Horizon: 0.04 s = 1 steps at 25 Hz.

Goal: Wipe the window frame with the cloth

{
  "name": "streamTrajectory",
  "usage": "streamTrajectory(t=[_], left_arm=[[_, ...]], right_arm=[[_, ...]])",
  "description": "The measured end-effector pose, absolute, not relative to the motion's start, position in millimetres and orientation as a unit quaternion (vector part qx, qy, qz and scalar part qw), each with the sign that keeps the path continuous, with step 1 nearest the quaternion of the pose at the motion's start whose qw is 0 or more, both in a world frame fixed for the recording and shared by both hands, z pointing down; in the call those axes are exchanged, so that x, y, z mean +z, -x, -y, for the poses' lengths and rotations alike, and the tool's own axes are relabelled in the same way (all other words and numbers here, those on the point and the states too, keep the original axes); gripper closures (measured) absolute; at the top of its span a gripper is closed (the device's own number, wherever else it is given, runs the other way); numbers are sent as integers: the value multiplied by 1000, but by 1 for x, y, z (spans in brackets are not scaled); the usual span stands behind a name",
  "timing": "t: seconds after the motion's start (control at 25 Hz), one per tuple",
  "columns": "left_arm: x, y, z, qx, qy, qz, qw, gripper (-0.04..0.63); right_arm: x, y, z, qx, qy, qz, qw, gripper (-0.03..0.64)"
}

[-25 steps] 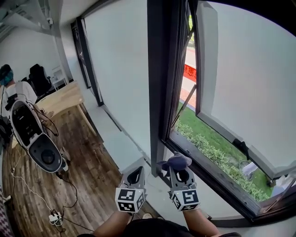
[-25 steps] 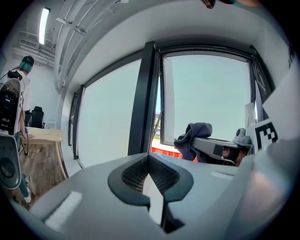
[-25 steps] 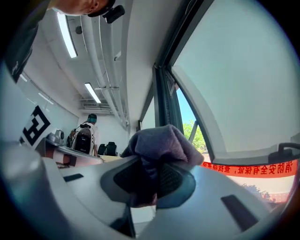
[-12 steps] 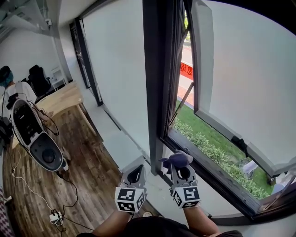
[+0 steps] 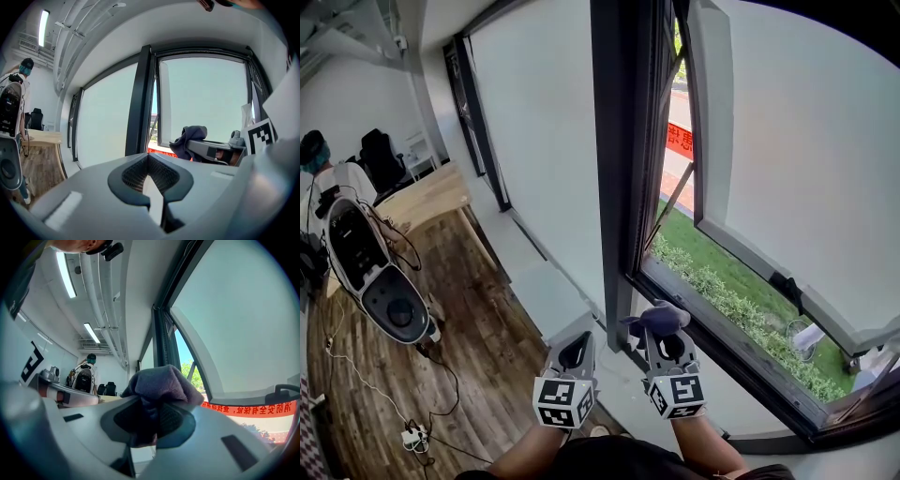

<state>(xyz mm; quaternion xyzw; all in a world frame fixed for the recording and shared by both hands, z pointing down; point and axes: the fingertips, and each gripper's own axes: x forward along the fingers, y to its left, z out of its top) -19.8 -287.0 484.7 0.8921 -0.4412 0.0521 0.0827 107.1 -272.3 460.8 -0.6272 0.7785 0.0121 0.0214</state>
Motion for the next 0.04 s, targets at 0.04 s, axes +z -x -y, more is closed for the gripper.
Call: streamTrajectory(t=[0.04], left_arm=[[485,20,286,52,-892,441,83,586]], right_arm=[[461,-107,272,12,627,-778,22,538]])
